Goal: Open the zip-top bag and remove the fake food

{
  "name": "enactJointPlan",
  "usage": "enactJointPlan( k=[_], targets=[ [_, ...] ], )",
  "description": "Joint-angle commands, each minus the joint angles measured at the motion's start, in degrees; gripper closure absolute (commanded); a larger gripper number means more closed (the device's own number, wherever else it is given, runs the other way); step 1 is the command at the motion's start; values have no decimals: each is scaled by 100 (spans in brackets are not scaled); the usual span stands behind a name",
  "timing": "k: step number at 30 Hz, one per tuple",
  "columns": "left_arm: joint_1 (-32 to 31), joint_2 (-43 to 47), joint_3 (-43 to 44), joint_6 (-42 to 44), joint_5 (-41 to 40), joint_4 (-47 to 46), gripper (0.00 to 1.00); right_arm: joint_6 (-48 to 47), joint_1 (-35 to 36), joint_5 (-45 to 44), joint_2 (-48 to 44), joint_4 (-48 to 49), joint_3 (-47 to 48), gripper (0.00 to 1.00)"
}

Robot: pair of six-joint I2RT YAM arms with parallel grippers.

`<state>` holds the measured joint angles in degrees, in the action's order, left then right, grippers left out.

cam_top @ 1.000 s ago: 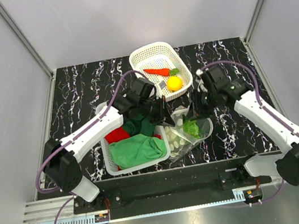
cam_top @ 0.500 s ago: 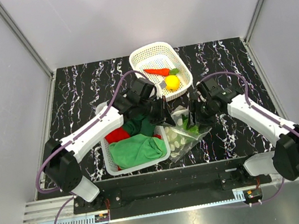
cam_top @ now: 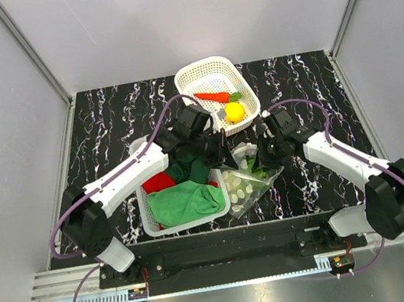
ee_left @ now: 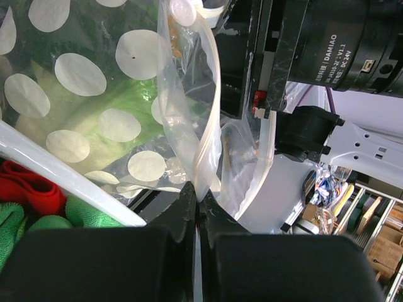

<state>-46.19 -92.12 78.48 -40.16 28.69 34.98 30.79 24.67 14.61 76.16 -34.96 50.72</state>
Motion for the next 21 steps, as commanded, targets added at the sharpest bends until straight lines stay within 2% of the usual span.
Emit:
enactJointPlan(
  k=[1, 3, 13, 21],
  targets=[
    [-39, 9, 300, -36, 137, -132, 100, -134, 29, 6, -355, 481, -1, 93],
    [-39, 9, 335, -62, 120, -141, 100, -160, 21, 137, -505, 508, 34, 100],
    [-126, -201, 730, -167, 67, -150, 100, 349, 372, 1834, -989, 719, 877, 100],
    [-197, -298, 616, -211, 49, -141, 100, 60, 390, 1238, -1217, 113, 1748, 100]
  ],
)
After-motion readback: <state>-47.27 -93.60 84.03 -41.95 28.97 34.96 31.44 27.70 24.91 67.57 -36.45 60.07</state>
